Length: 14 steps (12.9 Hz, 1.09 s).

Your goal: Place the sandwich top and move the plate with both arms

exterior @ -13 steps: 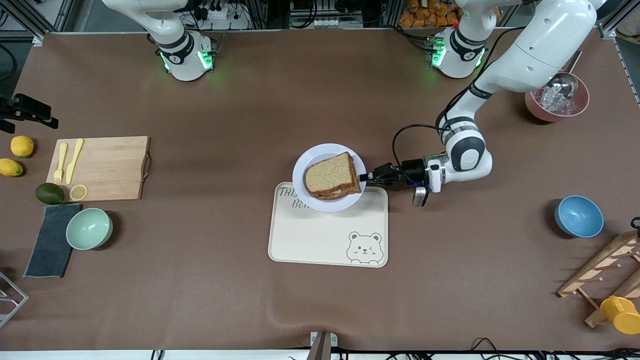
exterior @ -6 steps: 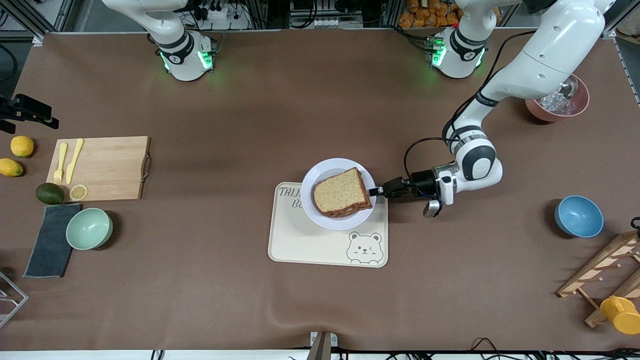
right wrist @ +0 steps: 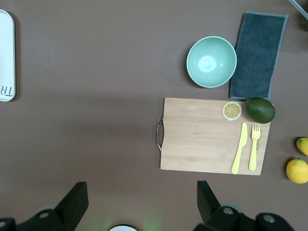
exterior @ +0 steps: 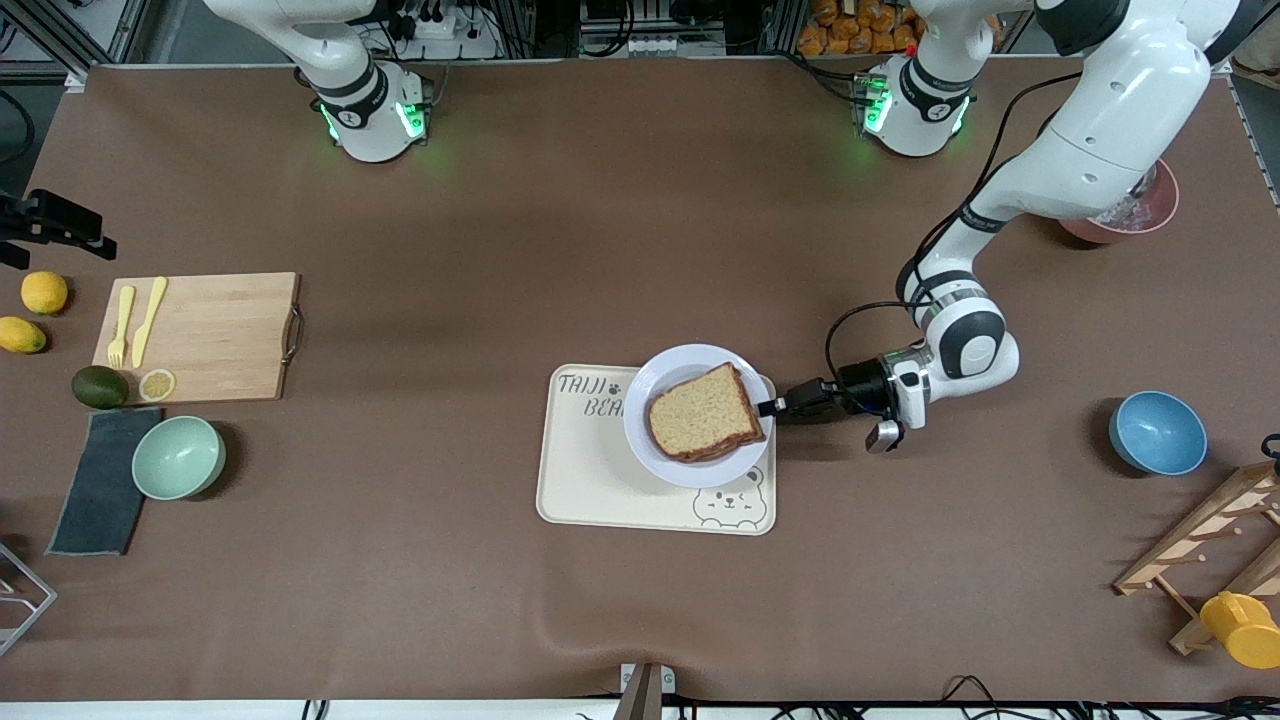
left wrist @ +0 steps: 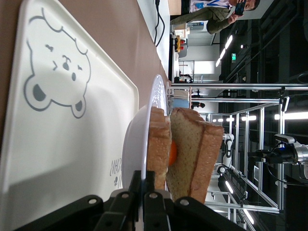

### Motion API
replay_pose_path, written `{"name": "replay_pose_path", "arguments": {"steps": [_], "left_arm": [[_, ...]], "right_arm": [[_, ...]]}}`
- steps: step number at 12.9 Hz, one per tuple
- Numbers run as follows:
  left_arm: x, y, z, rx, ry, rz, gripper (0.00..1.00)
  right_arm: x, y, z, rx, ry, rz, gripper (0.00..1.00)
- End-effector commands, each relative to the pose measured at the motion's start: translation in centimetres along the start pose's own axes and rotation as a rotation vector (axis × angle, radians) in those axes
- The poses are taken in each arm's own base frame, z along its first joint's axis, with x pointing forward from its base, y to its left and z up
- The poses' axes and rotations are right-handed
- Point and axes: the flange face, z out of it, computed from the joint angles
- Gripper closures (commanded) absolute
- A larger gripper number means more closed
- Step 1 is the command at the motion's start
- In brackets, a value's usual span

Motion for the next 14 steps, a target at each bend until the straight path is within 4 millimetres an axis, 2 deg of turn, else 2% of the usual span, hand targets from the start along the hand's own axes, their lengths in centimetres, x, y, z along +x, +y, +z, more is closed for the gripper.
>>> {"name": "replay_pose_path", "arguments": {"steps": [1, 6, 8, 12, 14], "left_arm": [[1.2, -1.0, 0.0, -0.013, -0.008, 0.003, 1.0], [2.3, -3.6, -0.2, -0.007, 0.0, 0.008, 1.0], [2.3, -4.8, -0.1, 0.004, -0.02, 0.01, 1.0], [1.8, -5.9, 0.1, 0.01, -0.024, -0.007, 1.0], [1.1, -6.7, 0.9, 0.011, -0.032, -0.023, 1.0]], "right_arm": [[0.1, -0.3, -0.5, -0.02, 0.005, 0.037, 0.0], [0.4, -0.9, -0.5, -0.01, 0.014, 0.059, 0.0], [0.4, -0.9, -0.5, -0.01, 0.014, 0.061, 0.0], [0.4, -0.7, -0.5, -0.011, 0.017, 0.062, 0.0], [0.4, -0.7, -0.5, -0.011, 0.017, 0.062, 0.0]]}}
